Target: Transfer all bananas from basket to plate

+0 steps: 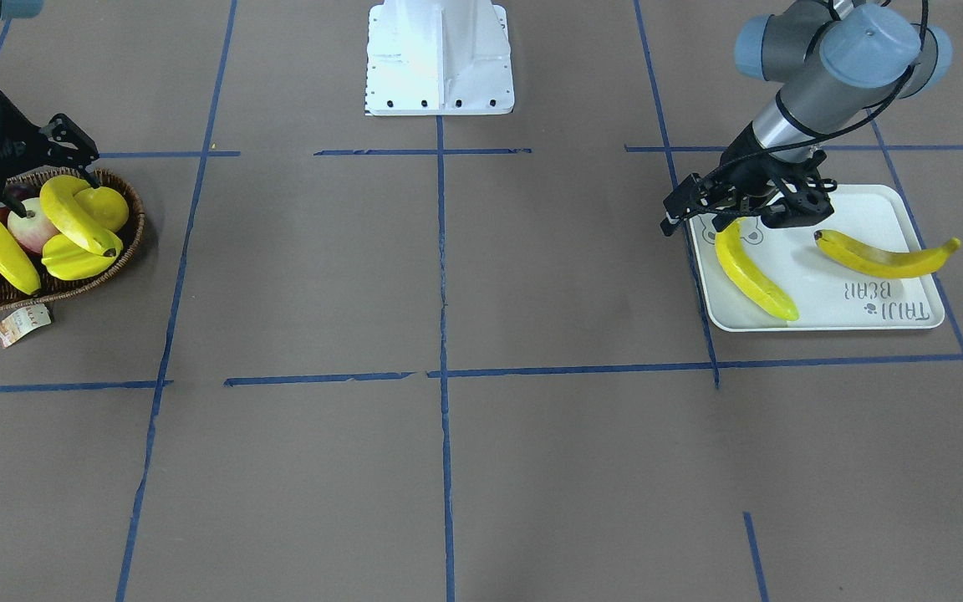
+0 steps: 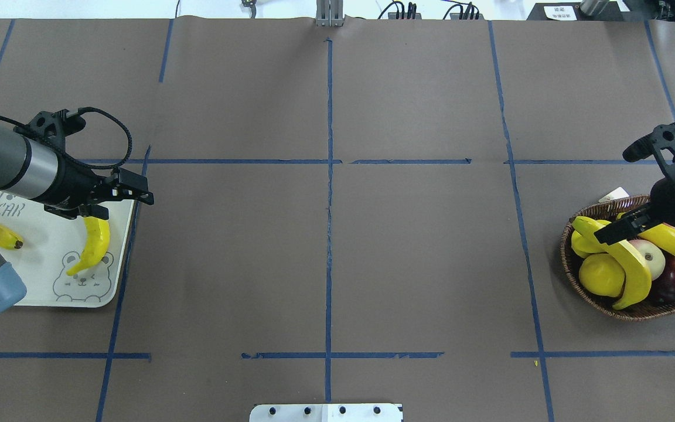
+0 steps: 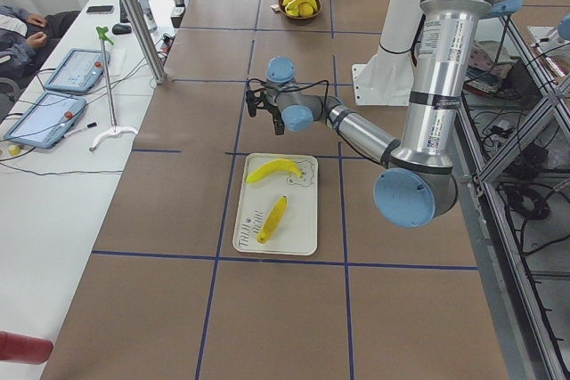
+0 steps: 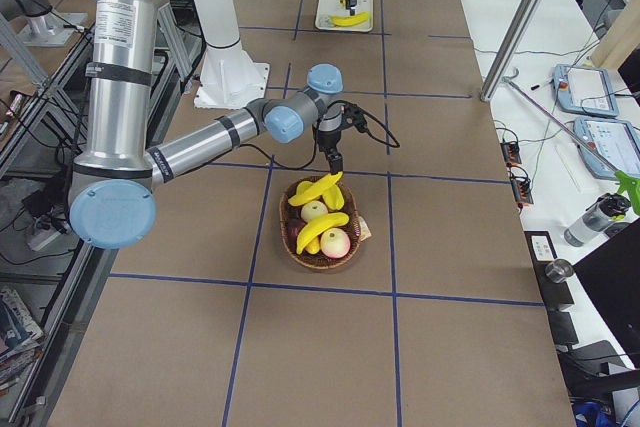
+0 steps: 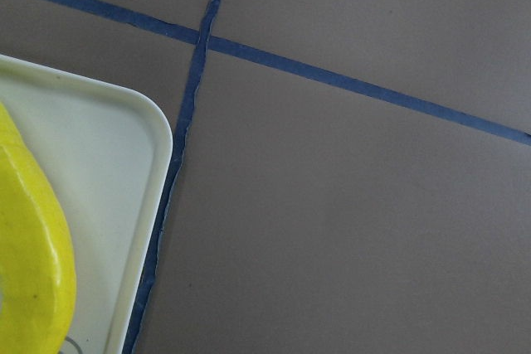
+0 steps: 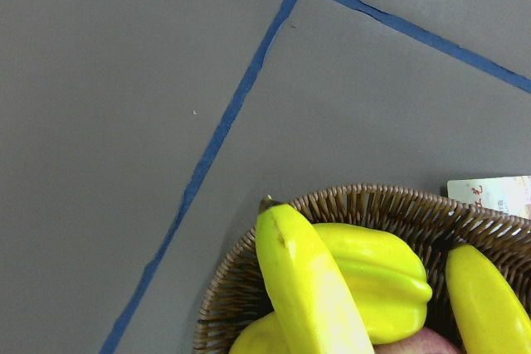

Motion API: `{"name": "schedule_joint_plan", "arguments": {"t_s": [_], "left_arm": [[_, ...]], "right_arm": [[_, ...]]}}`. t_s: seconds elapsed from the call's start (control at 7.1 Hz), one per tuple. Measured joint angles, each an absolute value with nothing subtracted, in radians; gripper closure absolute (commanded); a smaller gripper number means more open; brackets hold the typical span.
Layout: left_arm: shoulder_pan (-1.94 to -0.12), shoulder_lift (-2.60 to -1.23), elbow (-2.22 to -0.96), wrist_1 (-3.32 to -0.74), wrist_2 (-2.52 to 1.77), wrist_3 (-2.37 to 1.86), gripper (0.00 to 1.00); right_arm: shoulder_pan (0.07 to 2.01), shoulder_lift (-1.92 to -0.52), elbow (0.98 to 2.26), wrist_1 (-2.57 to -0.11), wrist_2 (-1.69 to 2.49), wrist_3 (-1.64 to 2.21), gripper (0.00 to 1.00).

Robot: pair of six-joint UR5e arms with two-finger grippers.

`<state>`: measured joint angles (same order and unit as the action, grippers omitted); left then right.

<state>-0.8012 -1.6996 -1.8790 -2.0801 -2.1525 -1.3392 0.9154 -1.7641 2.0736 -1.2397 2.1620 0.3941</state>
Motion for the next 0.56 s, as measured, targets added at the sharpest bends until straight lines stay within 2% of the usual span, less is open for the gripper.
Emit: {"name": "schedule_joint_plan", "arguments": {"t_s": [0.28, 0.56], "left_arm": [[-0.798, -1.699, -1.877, -2.08, -2.152, -1.339, 0.01], [-0.798, -1.699, -1.876, -2.08, -2.152, -1.339, 0.01]], "right_arm": [[0.915, -1.808, 1.992, -1.048, 2.21, 0.412, 0.03], [0.913, -1.811, 1.968, -1.009, 2.225, 0.445, 0.05]]}}
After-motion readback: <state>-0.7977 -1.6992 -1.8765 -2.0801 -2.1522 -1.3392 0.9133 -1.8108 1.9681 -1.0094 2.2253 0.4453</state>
